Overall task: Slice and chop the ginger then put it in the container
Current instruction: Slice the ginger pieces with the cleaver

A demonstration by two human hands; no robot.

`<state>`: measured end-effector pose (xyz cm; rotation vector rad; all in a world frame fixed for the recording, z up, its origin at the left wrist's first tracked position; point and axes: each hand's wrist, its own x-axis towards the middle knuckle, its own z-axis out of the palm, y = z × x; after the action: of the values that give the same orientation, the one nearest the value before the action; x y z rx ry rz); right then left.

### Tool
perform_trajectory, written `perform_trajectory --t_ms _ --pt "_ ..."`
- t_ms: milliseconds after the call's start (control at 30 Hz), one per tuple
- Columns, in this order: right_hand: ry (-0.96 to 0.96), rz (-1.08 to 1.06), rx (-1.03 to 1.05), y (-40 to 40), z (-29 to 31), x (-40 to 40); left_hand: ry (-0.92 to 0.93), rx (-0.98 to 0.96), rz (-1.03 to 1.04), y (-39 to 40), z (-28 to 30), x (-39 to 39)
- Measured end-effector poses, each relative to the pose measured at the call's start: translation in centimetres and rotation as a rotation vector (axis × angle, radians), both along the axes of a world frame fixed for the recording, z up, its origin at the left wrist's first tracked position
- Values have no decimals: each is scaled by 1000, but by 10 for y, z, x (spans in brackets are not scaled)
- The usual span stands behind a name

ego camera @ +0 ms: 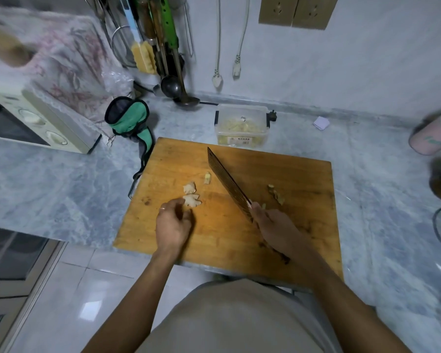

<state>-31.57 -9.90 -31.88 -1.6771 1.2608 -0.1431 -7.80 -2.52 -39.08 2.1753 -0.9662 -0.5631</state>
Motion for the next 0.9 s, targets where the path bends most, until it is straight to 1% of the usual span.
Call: perform_trajectory --t_ms 167,333,500,567,633,767,900 --pt "-9 7 10 9 -7 -1 -93 -14 -136 -6 -7 3" --pt "-59 63 -14 13 -7 -4 -28 11 -114 -6 -3 2" --pt "-41 104 10 11 -9 -17 39 -39 -304 -1 -1 -21" --pt "-16 112 11 10 -10 -23 73 -72 -286 0 -3 -32" --pt "-11 122 16 10 -10 -28 73 -96 -227 1 -5 -42" --pt "3 131 32 10 -13 -38 -19 -121 -91 6 -8 -59" --pt "39 163 39 10 -16 -39 19 -128 -13 13 -11 -72"
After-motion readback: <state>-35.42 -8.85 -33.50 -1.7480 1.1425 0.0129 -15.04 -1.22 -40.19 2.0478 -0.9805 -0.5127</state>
